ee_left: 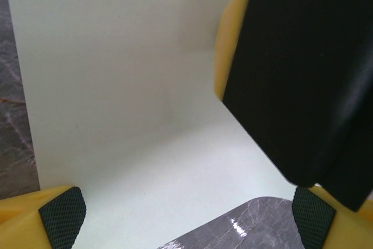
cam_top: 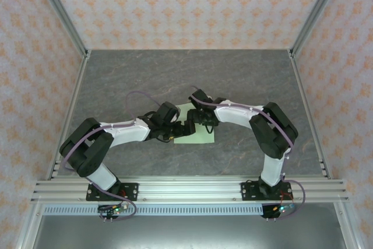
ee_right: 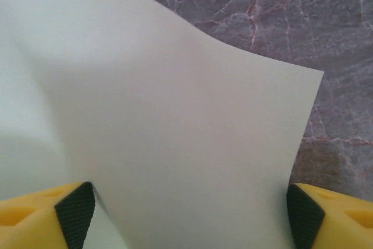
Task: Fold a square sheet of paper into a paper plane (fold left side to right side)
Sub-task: Pick up the square sheet of paper from the center of the table.
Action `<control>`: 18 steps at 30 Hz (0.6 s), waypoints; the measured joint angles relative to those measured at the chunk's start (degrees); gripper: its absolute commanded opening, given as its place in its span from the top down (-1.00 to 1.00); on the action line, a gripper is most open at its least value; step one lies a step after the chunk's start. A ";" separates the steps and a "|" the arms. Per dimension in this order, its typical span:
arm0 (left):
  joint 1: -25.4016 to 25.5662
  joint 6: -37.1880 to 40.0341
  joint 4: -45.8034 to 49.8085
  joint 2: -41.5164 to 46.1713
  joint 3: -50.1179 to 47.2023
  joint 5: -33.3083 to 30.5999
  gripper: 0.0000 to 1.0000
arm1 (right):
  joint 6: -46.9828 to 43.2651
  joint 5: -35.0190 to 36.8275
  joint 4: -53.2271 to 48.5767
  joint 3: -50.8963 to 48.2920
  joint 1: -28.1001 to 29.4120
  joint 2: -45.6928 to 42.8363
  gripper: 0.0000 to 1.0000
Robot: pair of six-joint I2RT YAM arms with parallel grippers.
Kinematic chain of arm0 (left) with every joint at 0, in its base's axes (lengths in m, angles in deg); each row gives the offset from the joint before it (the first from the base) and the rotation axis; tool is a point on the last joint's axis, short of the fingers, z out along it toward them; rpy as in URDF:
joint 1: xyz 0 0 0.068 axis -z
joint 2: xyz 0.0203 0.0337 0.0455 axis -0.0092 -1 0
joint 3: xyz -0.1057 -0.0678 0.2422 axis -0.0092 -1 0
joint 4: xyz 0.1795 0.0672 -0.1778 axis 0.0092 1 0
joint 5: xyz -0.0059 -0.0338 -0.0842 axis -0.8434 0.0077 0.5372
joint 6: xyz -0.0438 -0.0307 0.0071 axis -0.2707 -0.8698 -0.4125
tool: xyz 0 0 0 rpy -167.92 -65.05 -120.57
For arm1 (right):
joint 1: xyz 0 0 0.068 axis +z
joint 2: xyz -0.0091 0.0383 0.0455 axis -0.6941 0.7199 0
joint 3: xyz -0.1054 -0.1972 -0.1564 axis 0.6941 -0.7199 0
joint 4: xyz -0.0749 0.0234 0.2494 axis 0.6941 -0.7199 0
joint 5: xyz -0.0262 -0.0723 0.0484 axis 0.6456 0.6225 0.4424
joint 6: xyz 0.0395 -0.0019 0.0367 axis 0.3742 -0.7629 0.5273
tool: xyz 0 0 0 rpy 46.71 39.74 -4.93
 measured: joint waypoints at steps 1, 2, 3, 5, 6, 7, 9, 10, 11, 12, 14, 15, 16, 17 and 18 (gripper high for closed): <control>0.00 0.00 0.02 0.04 0.00 -0.09 -0.93 | 0.11 -0.02 -0.04 -0.09 -0.02 -0.07 -0.47; 0.00 0.13 0.02 0.24 -0.02 -0.13 -0.93 | 0.09 -0.04 -0.07 -0.22 -0.02 -0.15 -0.38; 0.00 0.33 0.02 0.52 -0.24 -0.13 -0.94 | 0.09 -0.24 -0.07 -0.42 -0.02 -0.26 -0.28; -0.13 0.42 -0.02 1.38 -0.79 -0.15 -0.96 | -0.02 -0.68 -0.22 -0.68 -0.02 -0.39 -0.07; -0.52 0.37 0.02 2.19 -1.38 -0.15 -0.96 | -0.13 -0.98 -0.26 -0.85 -0.02 -0.50 -0.01; -1.09 0.39 0.07 3.13 -1.99 -0.15 -0.96 | -0.09 -1.18 -0.24 -1.05 -0.02 -0.61 0.05; -3.23 0.46 1.01 6.16 -3.21 -0.17 -0.99 | -0.20 -2.43 0.04 -1.73 -0.20 -1.09 0.17; -4.46 0.76 1.62 7.89 -3.58 -0.15 -0.99 | -0.04 -3.10 0.33 -2.10 -0.39 -1.29 0.24; -5.84 1.29 2.43 10.01 -3.89 -0.17 -0.99 | -0.11 -3.87 0.87 -2.62 -0.59 -1.60 0.32; -6.97 1.57 3.06 11.87 -4.09 -0.15 -0.99 | -0.04 -4.85 1.51 -3.26 -0.94 -1.97 0.37; -9.81 2.64 4.59 16.57 -4.26 -0.13 -0.99 | 0.20 -7.45 3.19 -4.83 -1.84 -2.80 0.47; -11.04 3.06 5.09 18.60 -4.44 -0.02 -0.99 | 0.50 -8.57 4.07 -5.53 -2.27 -3.13 0.48; -12.39 3.45 5.75 20.61 -4.70 0.20 -0.99 | 0.72 -10.23 5.11 -6.38 -2.80 -3.56 0.51; -13.68 3.91 6.21 22.45 -5.11 0.42 -0.99 | 0.96 -11.91 6.40 -7.45 -3.37 -4.09 0.53; -14.95 4.20 6.43 23.91 -5.64 0.79 -0.99 | 1.31 -13.29 7.41 -8.28 -3.82 -4.50 0.54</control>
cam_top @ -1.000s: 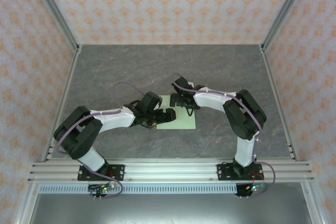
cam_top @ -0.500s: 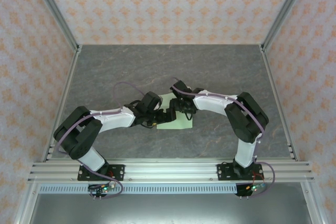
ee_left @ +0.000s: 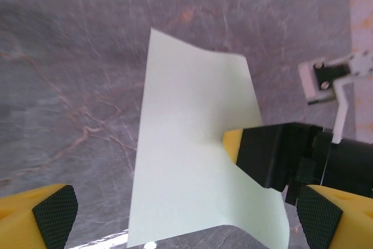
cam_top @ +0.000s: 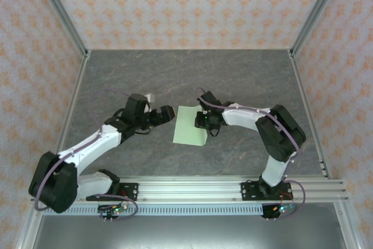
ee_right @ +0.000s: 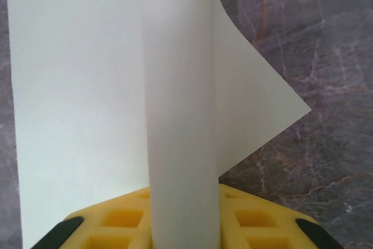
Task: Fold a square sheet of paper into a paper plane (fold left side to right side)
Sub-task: Pick up the square sheet of paper from the center of the table, then place a square sheet of paper at the center of the table.
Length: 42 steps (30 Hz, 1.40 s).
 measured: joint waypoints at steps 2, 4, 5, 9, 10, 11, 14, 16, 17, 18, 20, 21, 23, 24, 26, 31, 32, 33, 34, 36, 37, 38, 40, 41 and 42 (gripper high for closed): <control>-2.80 0.28 0.72 2.64 -1.40 1.38 -0.99 | 0.79 -3.58 2.82 -2.32 -1.25 -1.29 0.58; -5.35 0.26 1.33 4.52 -2.73 2.95 -0.99 | 1.86 -6.88 5.88 -4.61 -2.58 -2.69 0.60; -6.62 0.22 1.44 5.44 -3.43 4.04 -0.99 | 2.58 -8.76 7.82 -5.90 -3.34 -3.58 0.60; -10.58 -1.31 1.16 8.83 -5.42 8.72 -0.99 | 6.25 -16.24 16.83 -11.28 -7.10 -7.58 0.62; -11.28 -1.95 0.90 9.55 -5.60 10.08 -0.99 | 7.67 -18.51 19.76 -12.79 -8.48 -8.85 0.62; -11.82 -2.80 0.37 10.23 -5.62 11.43 -0.99 | 9.01 -20.59 22.36 -14.05 -9.86 -9.94 0.62; -12.33 -5.20 -2.69 11.78 -5.60 15.45 -0.99 | 12.48 -26.10 29.03 -16.41 -13.62 -13.03 0.63; -12.33 -6.80 -4.39 12.31 -5.27 17.97 -0.99 | 14.21 -29.05 31.61 -16.72 -15.39 -15.43 0.63; -12.33 -7.58 -5.27 12.35 -4.85 19.23 -0.99 | 14.88 -30.60 32.74 -16.72 -16.02 -17.05 0.63; -12.33 -8.39 -5.81 12.33 -4.20 20.28 -0.99 | 15.30 -31.78 33.38 -16.70 -16.41 -18.75 0.62; -12.33 -9.77 -7.34 12.33 -2.36 22.49 -0.99 | 16.09 -34.42 33.92 -16.15 -16.83 -22.77 0.63; -12.33 -10.32 -8.20 12.31 -1.31 23.54 -0.99 | 16.33 -35.34 33.94 -15.63 -16.83 -24.30 0.63; -12.33 -10.99 -9.53 12.17 1.42 25.53 -0.99 | 16.87 -37.51 33.92 -13.90 -16.81 -27.98 0.63; -12.33 -11.39 -10.25 11.98 2.82 26.60 -0.99 | 17.05 -38.40 33.73 -12.92 -16.81 -29.59 0.63; -12.33 -11.89 -12.11 11.19 6.03 28.68 -0.99 | 17.40 -40.19 32.83 -10.25 -16.81 -33.24 0.63; -10.62 -11.26 -15.47 8.92 12.70 32.59 -1.00 | 16.48 -43.17 29.22 -2.62 -15.41 -40.39 0.63; -9.25 -10.34 -15.47 8.33 14.32 33.03 -0.99 | 15.96 -43.58 28.28 -1.07 -14.49 -41.44 0.63; -7.50 -9.29 -15.43 7.67 16.00 33.53 -0.99 | 15.50 -43.87 27.54 0.11 -13.62 -42.16 0.62; -5.49 -8.26 -15.43 6.97 17.79 34.03 -0.99 | 14.99 -44.17 26.67 1.42 -12.48 -42.86 0.63; -1.88 -6.49 -15.61 5.90 20.61 34.80 -0.99 | 14.32 -44.61 25.53 3.26 -10.58 -43.52 0.62; -0.35 -5.77 -15.63 5.46 21.81 35.28 -0.99 | 14.08 -44.63 25.07 3.93 -9.79 -43.63 0.63; 0.81 -5.20 -15.69 5.09 22.84 35.52 -0.99 | 13.81 -44.61 24.63 4.39 -9.20 -43.63 0.63; 1.92 -4.37 -15.82 4.52 24.06 35.58 -0.99 | 13.40 -44.57 23.69 4.66 -8.63 -43.56 0.63; 2.21 -4.15 -15.89 4.35 24.35 35.63 -0.99 | 13.00 -44.48 22.95 4.66 -8.55 -43.56 0.62; 2.25 -4.09 -15.91 4.22 24.46 35.65 -0.98 | 12.57 -44.28 22.08 4.68 -8.55 -43.56 0.62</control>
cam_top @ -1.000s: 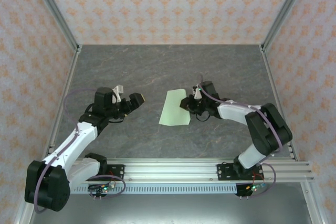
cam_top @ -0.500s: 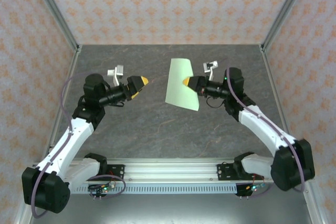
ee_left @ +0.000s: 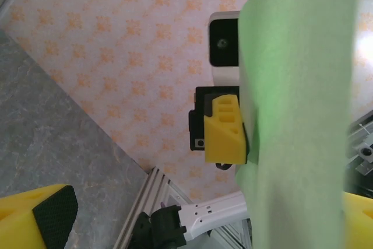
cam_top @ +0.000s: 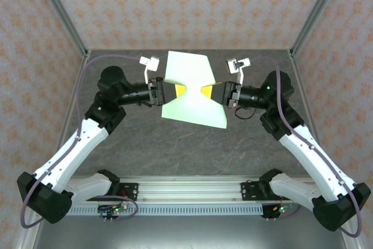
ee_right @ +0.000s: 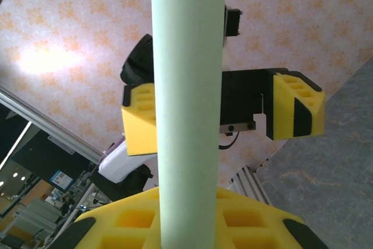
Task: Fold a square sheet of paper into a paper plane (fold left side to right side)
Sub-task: Place a square sheet of paper at the center of the table.
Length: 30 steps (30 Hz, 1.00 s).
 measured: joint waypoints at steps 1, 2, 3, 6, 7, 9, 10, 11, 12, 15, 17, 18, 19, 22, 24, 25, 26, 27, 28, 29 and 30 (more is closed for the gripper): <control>0.11 0.17 0.00 -0.13 0.02 0.00 -0.92 | -0.57 0.33 -1.09 0.02 0.00 0.00 0.62; 0.28 0.31 0.00 -0.24 0.00 -0.04 -0.81 | -1.29 0.61 -2.21 0.04 0.00 0.00 0.62; 0.35 0.39 0.00 -0.33 0.00 -0.02 -0.69 | -1.90 0.92 -3.28 0.09 0.00 0.00 0.62; 1.07 0.81 -0.42 -0.31 -0.02 -0.04 -0.03 | -3.65 1.73 -6.10 0.09 0.00 0.00 0.61; 1.36 1.05 -0.61 -0.31 -0.04 -0.07 0.15 | -4.42 2.14 -7.23 0.13 0.00 0.00 0.60; 1.66 1.66 -0.61 -0.15 -0.17 -0.28 0.38 | -5.88 2.99 -9.42 0.13 0.00 -0.04 0.59; 1.75 1.73 -0.55 0.02 -0.37 -0.39 0.46 | -6.62 3.56 -10.67 0.13 0.00 -0.13 0.58; 1.75 1.79 -0.52 0.22 -0.66 -0.57 0.53 | -7.23 4.09 -11.65 0.13 -0.02 -0.22 0.58; 1.75 1.99 -0.52 0.52 -1.05 -0.74 0.61 | -7.98 4.59 -12.76 0.13 -0.04 -0.42 0.57; 1.73 2.89 -0.22 1.33 -2.47 -1.62 0.78 | -9.99 6.05 -15.91 0.13 -0.52 -1.33 0.57; 1.75 2.95 0.09 1.62 -3.69 -1.99 0.92 | -11.17 7.08 -17.73 0.13 -1.09 -1.97 0.56; 1.75 3.08 0.28 1.70 -4.39 -2.19 0.98 | -11.63 7.50 -18.60 0.13 -1.38 -2.23 0.55; 1.75 3.37 0.31 1.70 -5.09 -2.34 1.00 | -12.02 7.80 -19.34 0.13 -1.62 -2.38 0.48; 1.75 3.34 0.76 1.70 -7.02 -3.32 1.00 | -13.38 8.94 -21.62 0.15 -1.81 -2.47 0.14; 1.73 4.02 2.14 1.81 -8.02 -4.17 1.00 | -14.69 10.69 -24.30 0.26 -1.95 -2.51 -0.19; 1.73 4.57 3.08 1.97 -8.50 -4.87 1.00 | -16.15 12.52 -26.73 0.61 -2.03 -2.58 -0.33; 1.73 5.14 4.33 2.14 -8.90 -5.55 1.00 | -16.83 14.19 -28.52 0.87 -2.05 -2.58 -0.42; 1.75 5.99 5.49 2.38 -9.42 -6.64 1.00 | -18.08 16.98 -30.99 1.36 -2.16 -2.58 -0.49; 1.75 6.78 6.58 2.67 -10.23 -7.76 1.00 | -19.37 20.04 -33.46 1.79 -2.19 -2.58 -0.54; 1.75 7.43 7.30 2.86 -11.17 -8.76 1.00 | -20.15 22.71 -35.23 1.99 -2.23 -2.60 -0.56; 1.75 7.93 7.87 2.99 -12.59 -9.88 1.00 | -21.07 25.83 -37.11 2.03 -2.27 -2.67 -0.59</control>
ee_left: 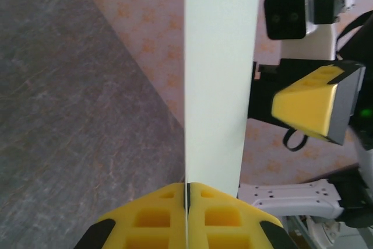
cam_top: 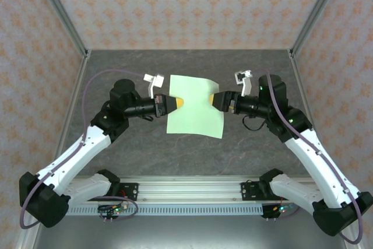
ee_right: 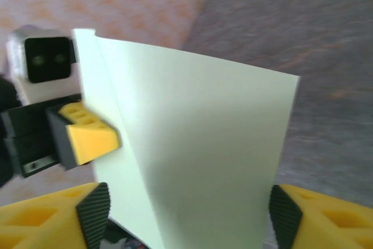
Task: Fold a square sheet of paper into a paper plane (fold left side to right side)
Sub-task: Place a square sheet of paper at the center of the table, then first fold in half a square sheet of paper at the center of the table.
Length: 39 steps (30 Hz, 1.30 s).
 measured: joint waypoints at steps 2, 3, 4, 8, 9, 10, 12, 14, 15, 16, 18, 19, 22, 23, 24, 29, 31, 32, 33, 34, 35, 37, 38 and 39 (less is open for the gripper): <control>0.00 0.79 0.44 -0.61 -3.32 -2.34 1.00 | -1.16 5.18 -2.91 -0.17 0.00 0.00 -0.61; 0.00 0.96 0.44 -1.51 -5.22 -3.61 1.00 | -1.46 7.26 -3.56 -0.68 0.00 0.00 -0.61; -0.02 0.98 0.35 -2.91 -7.08 -4.90 1.00 | -1.62 8.90 -3.76 -1.55 0.00 -0.02 -0.61; -0.02 0.98 0.11 -12.04 -11.74 -10.25 1.00 | 0.04 11.56 -1.03 -8.39 0.00 0.61 -0.36; -0.02 1.07 0.15 -14.82 -12.26 -11.78 1.00 | 1.03 11.61 0.44 -10.73 0.00 1.31 -0.25; -0.02 1.42 0.20 -17.38 -12.52 -13.38 1.00 | 2.32 11.45 2.16 -13.09 0.00 2.34 -0.13; -0.02 2.19 0.22 -21.16 -12.57 -16.20 1.00 | 4.98 11.02 5.95 -17.20 0.02 4.83 0.11; -0.02 2.97 0.20 -23.54 -12.55 -18.21 1.00 | 7.89 10.47 10.12 -20.63 0.35 7.87 0.33; -0.02 3.34 0.26 -24.50 -12.48 -19.21 1.00 | 9.42 10.12 12.33 -21.97 0.76 9.51 0.43; -0.02 3.67 0.42 -25.24 -12.31 -19.74 1.00 | 10.95 9.92 14.58 -23.02 1.44 11.19 0.51; -0.02 4.46 0.68 -26.18 -11.63 -20.61 1.00 | 13.49 9.66 19.02 -24.33 2.97 14.69 0.63; -0.02 4.90 0.70 -26.45 -11.21 -20.96 1.00 | 14.69 9.62 21.22 -24.61 3.82 16.65 0.65; -0.02 5.75 1.05 -26.47 -10.03 -21.90 1.00 | 17.51 9.25 27.41 -24.94 5.73 22.49 0.68; -0.02 5.97 1.14 -26.47 -9.77 -21.92 1.00 | 18.08 9.22 28.81 -24.94 6.10 24.00 0.68; -0.02 6.16 1.20 -26.47 -9.55 -21.97 1.00 | 18.58 9.14 30.18 -24.92 6.58 25.94 0.69; -0.02 6.95 1.73 -26.97 -8.79 -21.68 0.67 | 19.89 9.07 31.87 -23.45 8.33 34.62 0.71; -0.02 6.97 1.99 -26.99 -8.46 -21.03 0.42 | 20.24 9.31 31.78 -22.82 8.81 37.18 0.71; 0.00 6.95 2.16 -26.99 -8.22 -20.52 0.32 | 20.39 9.53 31.67 -22.62 9.01 38.07 0.71; -0.02 6.80 2.51 -26.99 -7.80 -19.98 0.21 | 20.52 9.84 31.45 -22.45 9.16 38.84 0.71; -0.02 6.38 2.69 -26.95 -7.34 -19.30 0.13 | 20.55 9.94 31.30 -22.23 9.25 39.15 0.72; -0.02 5.84 2.82 -26.93 -6.86 -18.60 0.09 | 20.52 10.12 31.04 -21.86 9.27 39.19 0.72; -0.02 4.83 2.91 -26.71 -5.90 -17.00 -0.02 | 20.50 10.86 30.36 -21.05 9.55 39.78 0.72; -0.02 4.37 2.89 -26.49 -5.60 -16.33 -0.05 | 20.48 11.04 30.01 -20.76 9.64 40.00 0.72; -0.02 3.78 2.89 -26.16 -5.29 -15.52 -0.09 | 20.48 11.26 29.68 -20.52 9.66 40.06 0.72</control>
